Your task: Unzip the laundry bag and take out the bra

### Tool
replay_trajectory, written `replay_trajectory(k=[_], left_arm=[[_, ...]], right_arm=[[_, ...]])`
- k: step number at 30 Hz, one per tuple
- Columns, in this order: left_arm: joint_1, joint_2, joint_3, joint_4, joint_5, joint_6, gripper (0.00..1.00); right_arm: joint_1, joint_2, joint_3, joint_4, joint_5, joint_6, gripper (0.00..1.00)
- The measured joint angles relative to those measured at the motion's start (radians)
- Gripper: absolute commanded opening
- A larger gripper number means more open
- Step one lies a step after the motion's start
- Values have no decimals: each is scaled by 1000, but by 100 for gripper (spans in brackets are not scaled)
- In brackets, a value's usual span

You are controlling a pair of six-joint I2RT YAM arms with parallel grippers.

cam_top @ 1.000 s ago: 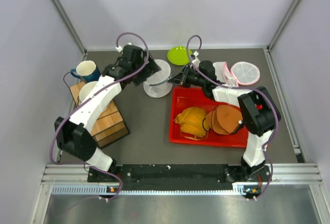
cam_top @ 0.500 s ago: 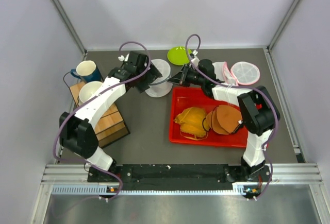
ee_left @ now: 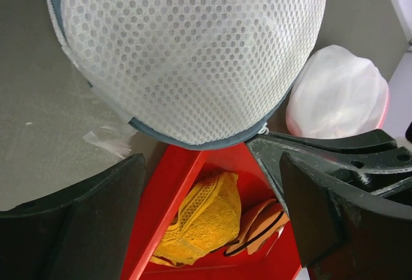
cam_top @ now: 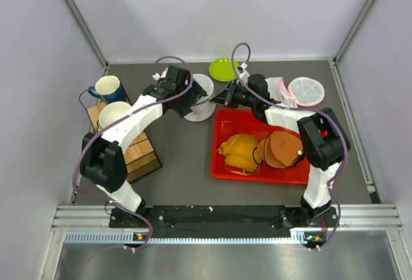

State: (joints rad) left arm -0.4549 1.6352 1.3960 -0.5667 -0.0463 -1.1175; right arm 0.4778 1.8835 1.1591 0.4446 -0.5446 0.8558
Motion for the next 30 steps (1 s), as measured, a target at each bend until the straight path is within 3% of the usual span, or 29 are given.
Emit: replay_trajectory(k=[4, 8, 11, 12, 15, 23, 30], left_arm=[[-6, 20, 3, 21, -7, -31, 88], [-32, 43, 3, 15, -73, -68, 79], [-54, 50, 3, 4, -139, -101, 66], [-60, 53, 3, 2, -156, -109, 43], [-64, 66, 6, -6, -198, -130, 1], [-63, 134, 132, -18, -202, -27, 0], [3, 242, 253, -3, -29, 138, 0]], right_arm=[[0, -3, 0, 0, 2, 0, 0], [0, -5, 0, -3, 2, -1, 0], [0, -5, -1, -8, 1, -7, 0], [0, -7, -1, -11, 0, -10, 0], [0, -19, -10, -27, -7, -28, 0], [-26, -100, -82, -118, -8, -147, 0], [-149, -136, -116, -148, -12, -195, 0]])
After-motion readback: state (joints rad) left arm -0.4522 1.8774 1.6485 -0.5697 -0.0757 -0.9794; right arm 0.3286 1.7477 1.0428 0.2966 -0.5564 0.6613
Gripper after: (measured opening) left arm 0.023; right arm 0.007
